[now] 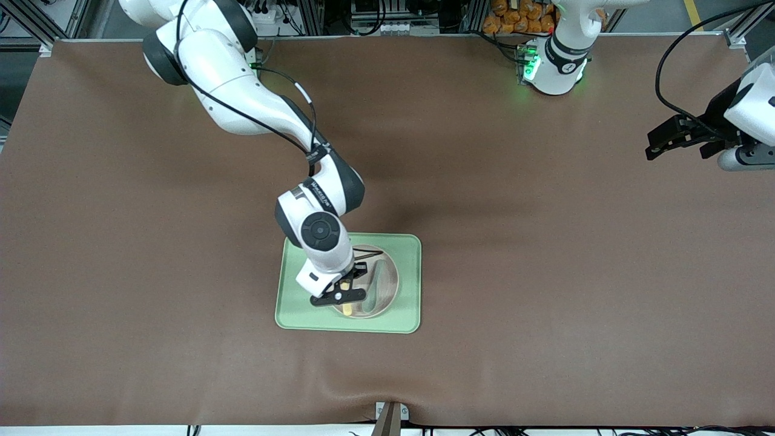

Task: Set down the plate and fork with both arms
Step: 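Lift the yellow fork and set it beside the plate on the placemat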

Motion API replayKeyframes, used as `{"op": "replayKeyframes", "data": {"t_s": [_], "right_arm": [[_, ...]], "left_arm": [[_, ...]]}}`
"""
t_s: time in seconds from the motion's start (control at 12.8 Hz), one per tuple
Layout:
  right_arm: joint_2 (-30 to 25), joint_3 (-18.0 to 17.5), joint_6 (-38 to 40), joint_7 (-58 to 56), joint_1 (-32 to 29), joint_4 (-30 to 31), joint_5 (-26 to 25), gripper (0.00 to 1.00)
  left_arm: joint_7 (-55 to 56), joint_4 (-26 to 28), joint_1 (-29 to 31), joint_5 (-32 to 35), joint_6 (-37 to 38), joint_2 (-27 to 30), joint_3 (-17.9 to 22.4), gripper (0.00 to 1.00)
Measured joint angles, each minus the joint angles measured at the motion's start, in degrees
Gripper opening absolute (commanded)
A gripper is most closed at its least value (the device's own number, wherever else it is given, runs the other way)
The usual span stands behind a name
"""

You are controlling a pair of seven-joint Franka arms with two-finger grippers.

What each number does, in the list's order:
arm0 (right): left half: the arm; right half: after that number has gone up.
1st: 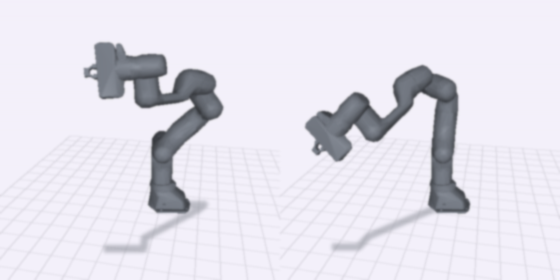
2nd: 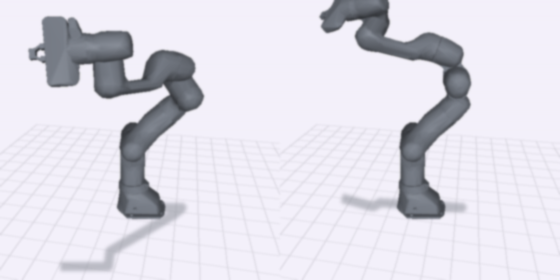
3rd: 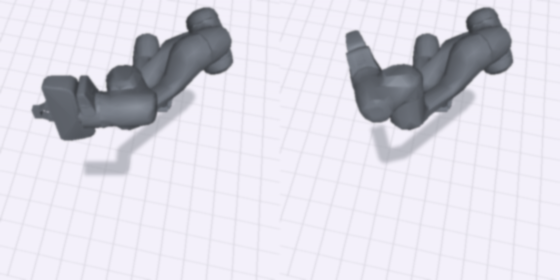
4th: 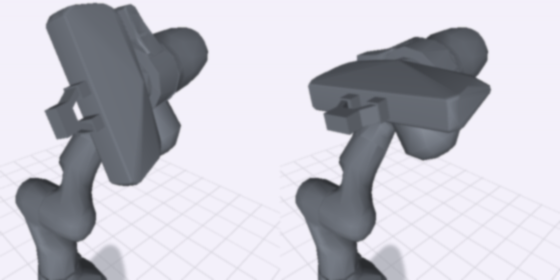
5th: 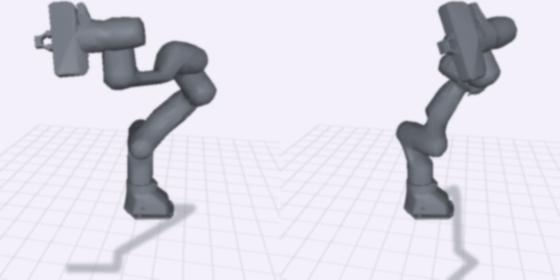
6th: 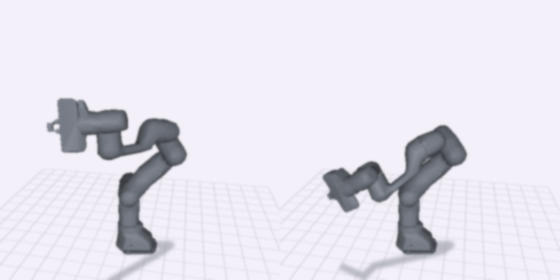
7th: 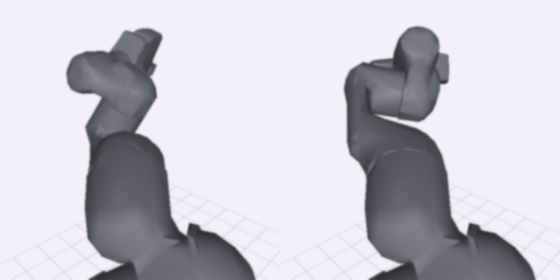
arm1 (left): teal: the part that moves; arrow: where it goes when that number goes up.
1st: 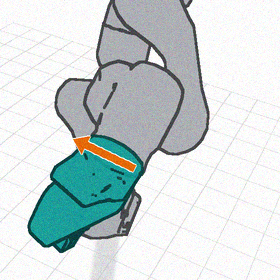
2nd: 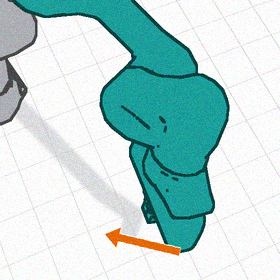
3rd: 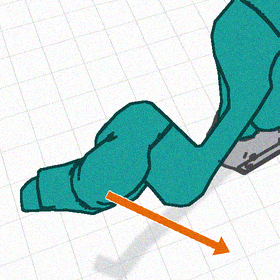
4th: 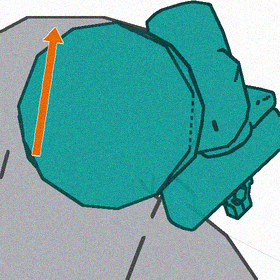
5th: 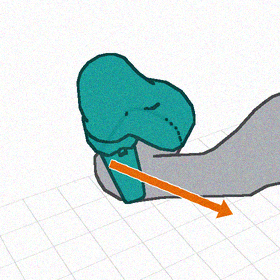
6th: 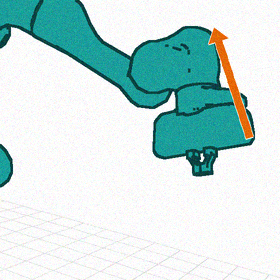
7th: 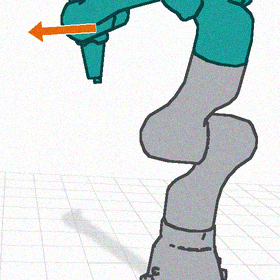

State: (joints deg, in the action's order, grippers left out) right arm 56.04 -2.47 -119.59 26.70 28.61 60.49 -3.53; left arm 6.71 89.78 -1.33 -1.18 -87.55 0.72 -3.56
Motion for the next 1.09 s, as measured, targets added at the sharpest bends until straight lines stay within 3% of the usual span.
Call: {"op": "replayKeyframes", "data": {"t_s": [0.47, 0.94, 1.02, 1.09], "right_arm": [[-1.7, -0.1, 1.4, -6.3, -6.5, 3.3, 0.4, 0.00], [-2.2, 0.0, 0.9, -6.8, -6.9, 8.2, 0.4, 0.00], [-2.4, 0.1, 0.5, -6.8, -7.0, 9.0, 0.4, 0.26], [-2.6, 0.1, -0.3, -6.8, -7.1, 9.9, 0.4, 0.67]], "left_arm": [[0.0, 0.0, 0.0, 0.0, 0.0, 0.0, 0.0, 1.00], [0.0, 0.0, 0.0, 0.0, 0.0, 0.0, 0.0, 1.00], [0.0, 0.0, 0.0, 0.0, 0.0, 0.0, 0.0, 1.00], [0.0, 0.0, 0.0, 0.0, 0.0, 0.0, 0.0, 1.00]]}}
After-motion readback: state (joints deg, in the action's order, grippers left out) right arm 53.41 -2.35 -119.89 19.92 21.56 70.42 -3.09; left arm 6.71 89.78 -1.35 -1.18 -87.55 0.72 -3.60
